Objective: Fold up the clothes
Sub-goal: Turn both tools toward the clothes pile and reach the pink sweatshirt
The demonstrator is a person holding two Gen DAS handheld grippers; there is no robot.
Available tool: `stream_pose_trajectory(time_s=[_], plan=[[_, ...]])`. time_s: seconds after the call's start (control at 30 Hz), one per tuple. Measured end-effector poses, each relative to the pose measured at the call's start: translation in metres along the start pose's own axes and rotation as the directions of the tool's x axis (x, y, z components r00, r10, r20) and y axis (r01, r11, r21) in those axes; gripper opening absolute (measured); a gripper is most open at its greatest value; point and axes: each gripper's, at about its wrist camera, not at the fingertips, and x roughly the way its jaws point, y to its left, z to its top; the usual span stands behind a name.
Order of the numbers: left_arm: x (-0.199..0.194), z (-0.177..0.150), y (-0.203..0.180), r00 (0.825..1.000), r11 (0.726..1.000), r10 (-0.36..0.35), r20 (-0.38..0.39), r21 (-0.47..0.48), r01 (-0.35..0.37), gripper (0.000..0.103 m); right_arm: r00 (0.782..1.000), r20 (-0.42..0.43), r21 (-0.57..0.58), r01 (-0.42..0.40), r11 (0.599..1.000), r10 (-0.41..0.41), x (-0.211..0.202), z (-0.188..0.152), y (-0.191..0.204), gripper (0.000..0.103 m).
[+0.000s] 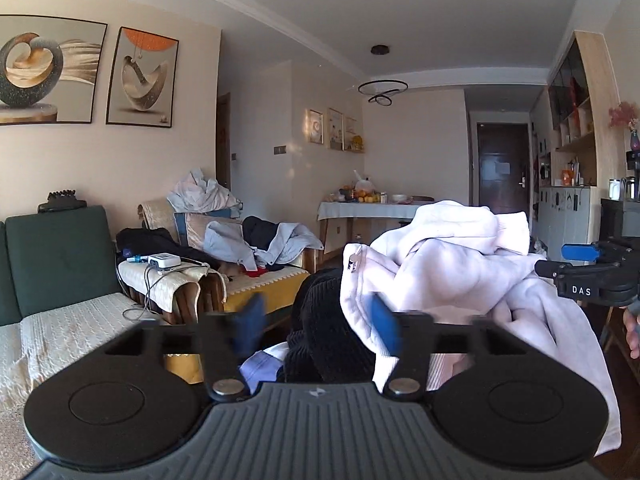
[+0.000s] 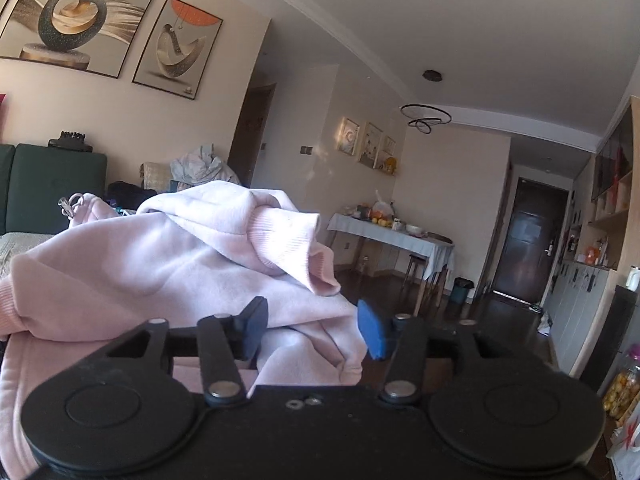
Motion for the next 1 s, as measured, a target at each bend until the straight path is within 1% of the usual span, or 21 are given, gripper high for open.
stream_pose_trajectory(time_s=[0.1, 0.2, 0.23, 0.33, 0.4, 0.43, 0.47, 0.53, 0.6, 0.63, 0.67, 0.73, 0.8, 0.83, 0.9, 0.93, 1.0], plan=[[0.005, 0.001, -0.004, 0.999, 0.999, -0.033, 0.011, 0.005, 0.033, 0.085, 1.0, -0.007, -0.011, -0.023, 1.0, 0.023, 0.008, 0.007, -0.001, 0.103], [0.014, 0.004, -0.007, 0.996, 0.996, -0.093, -0.007, -0.008, 0.092, 0.092, 0.997, -0.049, -0.032, -0.068, 0.997, 0.066, 0.019, 0.012, -0.003, 0.103], [0.018, 0.005, -0.009, 0.995, 0.995, -0.098, -0.01, -0.011, 0.098, 0.094, 0.995, -0.062, -0.029, -0.074, 0.997, 0.072, 0.025, 0.012, -0.005, 0.103], [0.027, 0.005, -0.014, 0.995, 0.995, -0.104, -0.001, -0.002, 0.104, 0.094, 0.993, -0.076, -0.007, -0.087, 0.996, 0.087, 0.036, 0.014, -0.013, 0.103], [0.032, 0.005, -0.015, 0.994, 0.994, -0.11, 0.003, 0.004, 0.11, 0.075, 0.992, -0.08, 0.01, -0.093, 0.996, 0.094, 0.042, 0.014, -0.019, 0.103], [0.035, 0.006, -0.016, 0.994, 0.994, -0.112, -0.001, 0.003, 0.112, 0.046, 0.992, -0.082, 0.011, -0.091, 0.996, 0.091, 0.043, 0.014, -0.019, 0.103], [0.039, 0.006, -0.017, 0.993, 0.993, -0.115, -0.005, 0.001, 0.115, 0.033, 0.993, -0.083, 0.013, -0.088, 0.996, 0.089, 0.043, 0.013, -0.02, 0.103], [0.045, 0.008, -0.019, 0.993, 0.993, -0.119, -0.012, -0.002, 0.119, 0.033, 0.994, -0.068, 0.013, -0.08, 0.997, 0.08, 0.04, 0.012, -0.021, 0.103], [0.052, 0.009, -0.02, 0.992, 0.992, -0.124, -0.019, -0.006, 0.124, 0.044, 0.994, -0.064, 0.016, -0.093, 0.996, 0.094, 0.038, 0.012, -0.024, 0.103], [0.055, 0.01, -0.021, 0.992, 0.992, -0.126, -0.022, -0.008, 0.126, 0.064, 0.993, -0.064, 0.02, -0.1, 0.995, 0.101, 0.037, 0.012, -0.026, 0.103], [0.058, 0.011, -0.022, 0.991, 0.992, -0.129, -0.026, -0.009, 0.129, 0.076, 0.991, -0.07, 0.031, -0.108, 0.994, 0.11, 0.037, 0.012, -0.028, 0.103], [0.062, 0.013, -0.023, 0.99, 0.991, -0.136, -0.026, -0.01, 0.135, 0.076, 0.991, -0.064, 0.033, -0.114, 0.993, 0.116, 0.035, 0.012, -0.031, 0.103], [0.064, 0.015, -0.026, 0.99, 0.99, -0.141, -0.018, -0.006, 0.141, 0.077, 0.994, -0.049, 0.024, -0.101, 0.995, 0.102, 0.031, 0.011, -0.033, 0.103], [0.066, 0.017, -0.027, 0.989, 0.989, -0.146, -0.015, -0.005, 0.146, 0.077, 0.994, -0.055, 0.039, -0.097, 0.995, 0.099, 0.031, 0.011, -0.035, 0.103], [0.068, 0.019, -0.028, 0.987, 0.987, -0.161, -0.011, -0.011, 0.161, 0.081, 0.991, -0.054, 0.098, -0.114, 0.989, 0.12, 0.03, 0.011, -0.041, 0.103], [0.069, 0.021, -0.028, 0.986, 0.986, -0.168, -0.009, -0.016, 0.168, 0.085, 0.991, -0.046, 0.095, -0.117, 0.989, 0.122, 0.029, 0.011, -0.042, 0.103], [0.074, 0.023, -0.03, 0.982, 0.982, -0.187, -0.015, -0.01, 0.187, 0.087, 0.992, -0.024, 0.068, -0.125, 0.99, 0.127, 0.026, 0.011, -0.04, 0.103]])
